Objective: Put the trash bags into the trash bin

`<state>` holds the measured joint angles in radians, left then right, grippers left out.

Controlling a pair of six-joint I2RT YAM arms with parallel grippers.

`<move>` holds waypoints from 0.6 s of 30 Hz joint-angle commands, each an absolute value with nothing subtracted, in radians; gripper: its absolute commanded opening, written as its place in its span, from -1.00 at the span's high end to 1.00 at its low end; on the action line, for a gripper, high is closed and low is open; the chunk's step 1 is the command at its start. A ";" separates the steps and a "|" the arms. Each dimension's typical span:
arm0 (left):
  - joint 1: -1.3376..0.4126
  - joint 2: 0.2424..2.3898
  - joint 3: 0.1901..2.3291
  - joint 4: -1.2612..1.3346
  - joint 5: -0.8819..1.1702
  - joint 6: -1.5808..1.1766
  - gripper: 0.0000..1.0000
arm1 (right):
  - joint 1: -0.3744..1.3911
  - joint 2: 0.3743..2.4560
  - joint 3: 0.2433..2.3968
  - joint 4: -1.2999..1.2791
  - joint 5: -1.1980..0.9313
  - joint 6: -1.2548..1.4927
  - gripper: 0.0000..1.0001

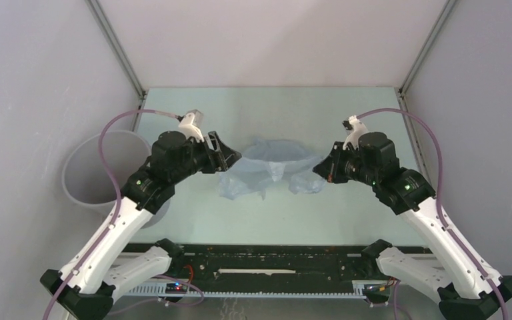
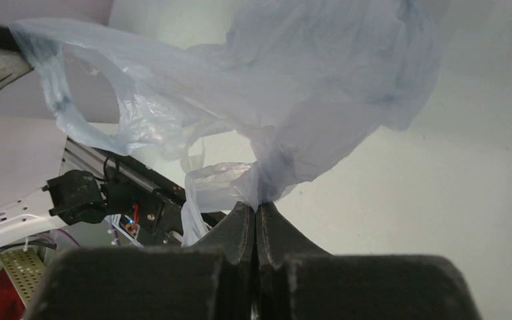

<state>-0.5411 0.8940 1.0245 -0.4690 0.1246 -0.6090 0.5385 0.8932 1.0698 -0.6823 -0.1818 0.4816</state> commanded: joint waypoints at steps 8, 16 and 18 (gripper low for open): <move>-0.542 0.748 1.431 -1.004 -0.257 -0.487 -0.99 | 0.486 0.786 1.171 -0.835 -0.059 0.492 1.00; -0.537 0.861 1.569 -1.321 -0.728 -0.579 -0.97 | 0.481 0.788 1.222 -0.828 -0.029 0.467 1.00; -0.534 0.899 1.549 -1.351 -0.768 -0.598 -0.98 | 0.479 0.792 1.224 -0.825 -0.038 0.458 1.00</move>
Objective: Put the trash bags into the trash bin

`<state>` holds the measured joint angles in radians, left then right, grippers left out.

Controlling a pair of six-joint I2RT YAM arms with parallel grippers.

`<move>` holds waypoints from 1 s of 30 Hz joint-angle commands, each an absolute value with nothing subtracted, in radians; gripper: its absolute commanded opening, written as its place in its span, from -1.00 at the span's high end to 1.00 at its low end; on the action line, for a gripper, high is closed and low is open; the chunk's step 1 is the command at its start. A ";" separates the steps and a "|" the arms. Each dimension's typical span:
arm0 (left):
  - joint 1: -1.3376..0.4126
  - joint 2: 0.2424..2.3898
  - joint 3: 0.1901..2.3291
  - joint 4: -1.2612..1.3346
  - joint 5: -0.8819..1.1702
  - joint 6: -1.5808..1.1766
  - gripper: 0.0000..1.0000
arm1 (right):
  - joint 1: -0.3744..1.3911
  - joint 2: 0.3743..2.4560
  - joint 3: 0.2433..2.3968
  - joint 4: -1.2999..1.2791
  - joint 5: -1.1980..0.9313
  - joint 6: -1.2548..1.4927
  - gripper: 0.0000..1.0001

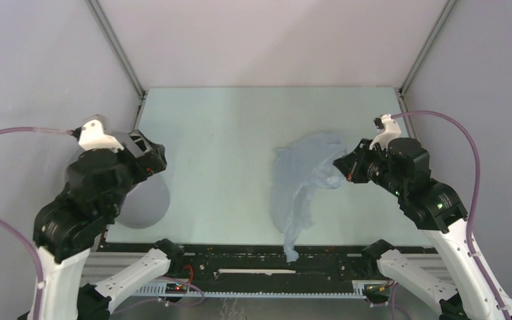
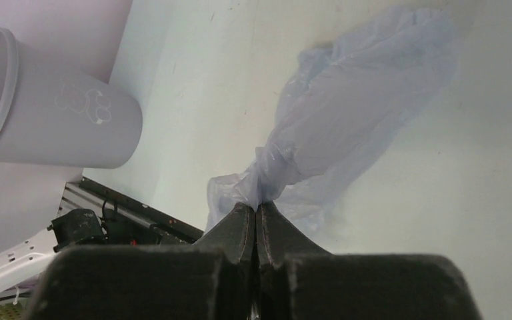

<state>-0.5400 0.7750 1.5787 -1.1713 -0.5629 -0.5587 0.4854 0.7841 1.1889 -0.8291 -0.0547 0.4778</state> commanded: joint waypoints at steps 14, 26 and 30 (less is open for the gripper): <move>-0.306 1.069 1.312 -1.173 -0.647 -0.537 -0.35 | 0.472 0.796 1.295 -0.868 -0.061 0.432 1.00; -0.305 1.068 1.294 -1.116 -0.518 -0.459 0.64 | 0.471 0.778 1.335 -0.887 -0.043 0.433 1.00; -0.308 1.080 1.326 -1.093 -0.404 -0.419 0.91 | 0.471 0.774 1.356 -0.886 -0.043 0.442 1.00</move>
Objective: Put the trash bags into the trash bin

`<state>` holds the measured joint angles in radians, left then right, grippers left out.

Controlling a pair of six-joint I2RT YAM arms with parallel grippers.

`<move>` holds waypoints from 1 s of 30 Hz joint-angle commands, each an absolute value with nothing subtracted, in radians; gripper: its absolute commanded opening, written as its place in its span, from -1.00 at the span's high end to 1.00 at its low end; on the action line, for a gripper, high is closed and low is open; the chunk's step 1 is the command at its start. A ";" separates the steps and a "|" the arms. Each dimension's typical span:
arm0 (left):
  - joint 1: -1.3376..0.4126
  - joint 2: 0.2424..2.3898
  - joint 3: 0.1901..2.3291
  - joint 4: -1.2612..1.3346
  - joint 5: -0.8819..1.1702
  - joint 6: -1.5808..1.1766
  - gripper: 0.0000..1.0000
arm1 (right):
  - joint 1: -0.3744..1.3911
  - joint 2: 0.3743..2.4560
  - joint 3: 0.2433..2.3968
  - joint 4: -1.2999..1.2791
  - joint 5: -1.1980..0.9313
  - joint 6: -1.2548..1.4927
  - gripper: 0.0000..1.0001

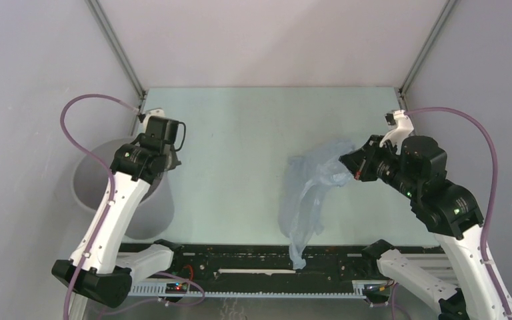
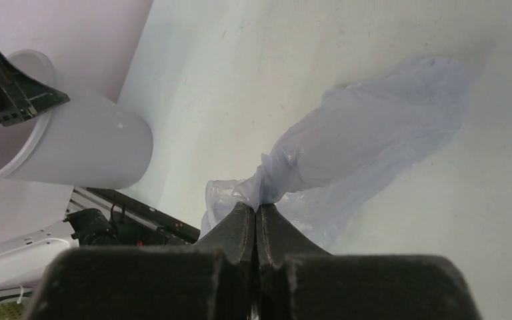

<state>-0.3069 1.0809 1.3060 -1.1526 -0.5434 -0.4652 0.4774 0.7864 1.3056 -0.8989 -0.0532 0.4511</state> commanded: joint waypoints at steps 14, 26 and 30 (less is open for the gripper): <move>-0.697 1.313 1.590 -0.967 -0.243 -0.431 0.99 | 0.471 0.760 1.383 -0.911 -0.043 0.465 1.00; -0.912 1.620 1.853 -0.974 -0.179 -0.424 0.95 | 0.471 0.738 1.388 -0.928 -0.011 0.484 1.00; -0.914 1.630 1.864 -0.973 -0.159 -0.426 0.84 | 0.471 0.734 1.388 -0.933 -0.009 0.488 1.00</move>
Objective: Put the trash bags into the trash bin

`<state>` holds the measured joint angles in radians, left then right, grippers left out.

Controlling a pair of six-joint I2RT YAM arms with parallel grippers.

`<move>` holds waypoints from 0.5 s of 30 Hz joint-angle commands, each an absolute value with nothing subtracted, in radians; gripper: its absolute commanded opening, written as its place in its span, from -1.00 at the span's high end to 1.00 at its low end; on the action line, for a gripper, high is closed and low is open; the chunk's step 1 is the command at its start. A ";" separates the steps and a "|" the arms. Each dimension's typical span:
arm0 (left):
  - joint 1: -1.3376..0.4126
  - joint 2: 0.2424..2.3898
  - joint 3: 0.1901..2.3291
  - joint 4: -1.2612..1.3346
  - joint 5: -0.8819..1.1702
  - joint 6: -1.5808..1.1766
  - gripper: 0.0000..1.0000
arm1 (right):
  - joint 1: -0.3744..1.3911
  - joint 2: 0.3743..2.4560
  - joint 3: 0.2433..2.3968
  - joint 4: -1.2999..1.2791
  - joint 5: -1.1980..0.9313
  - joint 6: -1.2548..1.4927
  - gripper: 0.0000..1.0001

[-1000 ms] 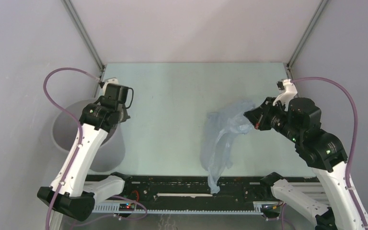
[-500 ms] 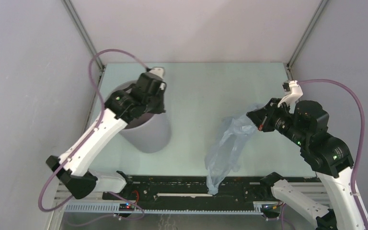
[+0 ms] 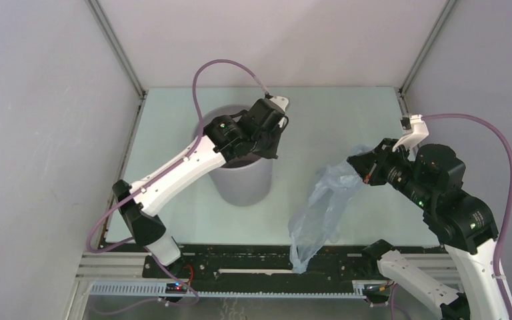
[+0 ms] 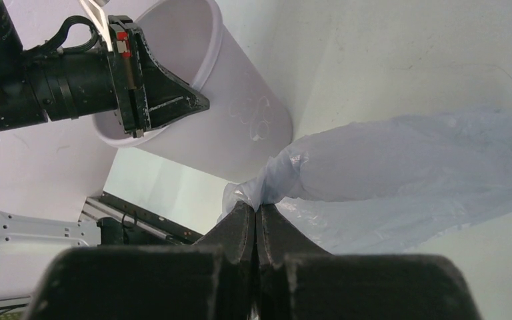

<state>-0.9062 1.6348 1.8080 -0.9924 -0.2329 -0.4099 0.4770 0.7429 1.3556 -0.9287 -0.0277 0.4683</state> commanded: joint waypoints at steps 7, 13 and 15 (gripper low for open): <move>-0.914 1.573 1.881 -1.013 -0.138 -0.410 -0.21 | 0.471 0.738 1.389 -0.931 -0.017 0.488 1.00; -0.979 1.423 1.872 -1.015 -0.127 -0.439 -0.65 | 0.471 0.743 1.393 -0.926 -0.024 0.482 1.00; -1.057 1.353 1.842 -0.989 -0.160 -0.444 -0.70 | 0.471 0.747 1.403 -0.926 -0.021 0.482 1.00</move>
